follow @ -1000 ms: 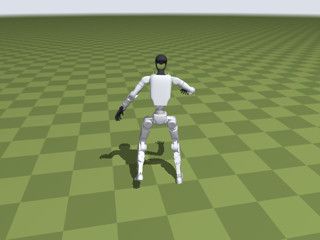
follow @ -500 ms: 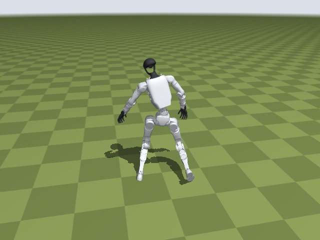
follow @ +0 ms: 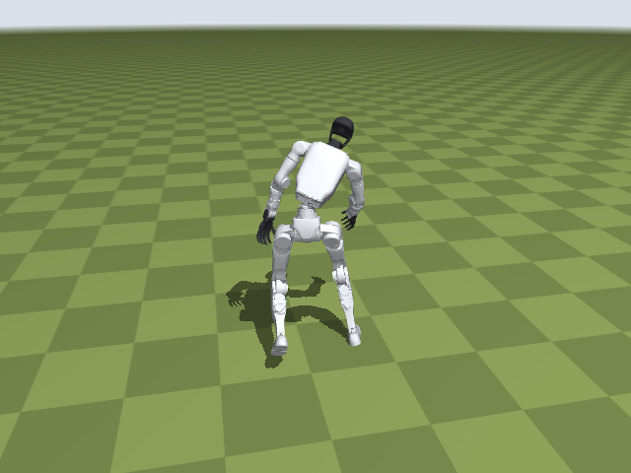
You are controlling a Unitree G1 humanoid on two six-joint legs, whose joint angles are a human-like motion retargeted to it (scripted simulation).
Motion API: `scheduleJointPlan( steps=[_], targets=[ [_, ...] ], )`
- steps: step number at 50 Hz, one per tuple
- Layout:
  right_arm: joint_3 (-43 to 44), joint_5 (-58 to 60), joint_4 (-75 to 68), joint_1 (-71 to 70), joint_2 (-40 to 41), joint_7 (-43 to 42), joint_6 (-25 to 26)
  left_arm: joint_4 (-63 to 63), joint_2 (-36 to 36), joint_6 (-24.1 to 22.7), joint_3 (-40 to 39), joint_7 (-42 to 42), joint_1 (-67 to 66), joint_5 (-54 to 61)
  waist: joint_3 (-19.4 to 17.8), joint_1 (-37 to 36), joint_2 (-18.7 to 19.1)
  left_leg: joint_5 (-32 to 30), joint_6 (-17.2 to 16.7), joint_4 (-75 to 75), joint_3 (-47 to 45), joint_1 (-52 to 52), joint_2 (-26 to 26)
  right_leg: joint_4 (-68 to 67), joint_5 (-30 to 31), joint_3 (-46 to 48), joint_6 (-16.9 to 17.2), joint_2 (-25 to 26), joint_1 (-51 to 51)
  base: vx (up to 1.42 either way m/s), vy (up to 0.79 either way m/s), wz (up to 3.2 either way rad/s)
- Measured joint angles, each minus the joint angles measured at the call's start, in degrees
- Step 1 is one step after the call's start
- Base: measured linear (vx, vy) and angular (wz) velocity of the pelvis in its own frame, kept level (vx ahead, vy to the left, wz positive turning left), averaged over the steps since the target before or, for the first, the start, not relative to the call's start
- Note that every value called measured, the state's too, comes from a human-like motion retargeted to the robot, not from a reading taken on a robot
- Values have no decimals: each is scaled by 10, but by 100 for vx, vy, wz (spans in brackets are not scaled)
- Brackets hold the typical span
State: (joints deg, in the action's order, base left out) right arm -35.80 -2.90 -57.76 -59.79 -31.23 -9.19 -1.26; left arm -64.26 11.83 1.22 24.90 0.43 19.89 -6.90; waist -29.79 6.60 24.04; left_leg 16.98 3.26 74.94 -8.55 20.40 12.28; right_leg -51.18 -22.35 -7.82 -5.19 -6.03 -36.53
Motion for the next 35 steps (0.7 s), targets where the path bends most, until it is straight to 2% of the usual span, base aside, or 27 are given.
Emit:
scheduleJointPlan(
  steps=[2, 5, 8, 10, 12, 15, 17, 20, 22, 24, 26, 28, 30, 32, 35],
  targets=[
    [70, -50, -54, -3, 30, -44, 2, 19, 0, -13, 24, 0, 3, -45, 0, 1, -3, 17, -7, 19, -14, 27, -32, 17, 1, -20, 4, -13, 22, 72, 30, -81],
    [161, -161, -104, 22, 50, -110, 0, 60, 28, -19, 46, 36, 14, -55, 0, 11, -29, 37, 6, 21, -43, 71, -34, 47, 15, -24, 14, -52, 74, 73, 29, 2],
    [188, -199, -117, 96, 25, -109, 5, 106, 65, -17, 39, 61, 37, -53, 0, 8, -72, 38, -13, -51, -11, 121, -58, 83, 46, 4, 29, -101, 147, 76, 26, 66],
    [178, -166, -110, 171, -4, -82, 11, 143, 98, -20, 47, 62, 63, -63, 0, -6, -108, 31, -23, -148, 4, 135, -67, 100, 72, 26, 36, -133, 199, 81, 23, 82],
    [152, -96, -98, 261, -26, -50, 17, 186, 143, -33, 80, 56, 99, -71, 5, -34, -153, 5, -23, -300, 4, 122, -65, 96, 100, 40, 37, -158, 241, 90, 20, 67],
    [110, -9, -74, 409, -25, -8, 22, 259, 232, -60, 173, 42, 174, -69, 8, -97, -229, -109, -41, -470, 56, 69, -82, 50, 116, 49, 14, -179, 299, 102, 18, 43],
    [68, 1, -66, 492, -4, 19, 22, 295, 282, -77, 248, 23, 246, -76, 7, -138, -288, -59, -52, -399, 74, 52, -105, -13, 121, 50, -19, -193, 323, 108, 14, 51],
    [-8, 11, -63, 588, 45, 64, 17, 310, 326, -101, 347, -4, 362, -110, 1, -204, -371, 39, -59, -302, 71, 22, -122, -126, 163, 44, -70, -194, 323, 104, 7, 59],
    [-45, 48, -57, 623, 80, 102, -10, 275, 330, -122, 353, -20, 416, -194, 10, -223, -407, 88, -61, -207, 87, 56, -113, -209, 134, 50, -54, -151, 289, 92, -2, 104],
    [-62, 76, -54, 629, 105, 146, -11, 215, 316, -105, 313, -21, 444, -249, 6, -232, -431, 112, -60, -197, 111, 48, -111, -251, 74, 99, -59, -135, 260, 83, -8, 106],
    [-53, 89, -47, 612, 115, 180, -5, 131, 288, -65, 231, -5, 454, -274, 2, -228, -436, 128, -62, -203, 132, 35, -99, -275, 17, 185, -78, -153, 225, 77, -11, 92],
    [-28, 86, -35, 582, 103, 174, -1, 44, 254, -14, 128, 41, 449, -232, 0, -212, -422, 139, -64, -218, 151, 16, -81, -283, -22, 238, -81, -154, 180, 75, -13, 75],
    [1, 75, -14, 539, 73, 114, 0, -34, 229, 23, 29, 120, 434, -101, 0, -189, -390, 144, -65, -240, 164, -12, -57, -270, -44, 246, -70, -136, 119, 74, -13, 39],
    [25, 67, 15, 484, 42, 31, 1, -91, 231, 32, -45, 185, 401, 70, 0, -163, -354, 138, -63, -258, 168, -45, -33, -231, -50, 234, -62, -122, 57, 77, -12, -4],
    [48, 57, 71, 390, 3, -63, 0, -144, 252, 22, -106, 196, 299, 243, 0, -115, -299, 117, -64, -269, 167, -93, -4, -116, -23, 196, -35, -90, -16, 86, -13, -33]
  ],
)
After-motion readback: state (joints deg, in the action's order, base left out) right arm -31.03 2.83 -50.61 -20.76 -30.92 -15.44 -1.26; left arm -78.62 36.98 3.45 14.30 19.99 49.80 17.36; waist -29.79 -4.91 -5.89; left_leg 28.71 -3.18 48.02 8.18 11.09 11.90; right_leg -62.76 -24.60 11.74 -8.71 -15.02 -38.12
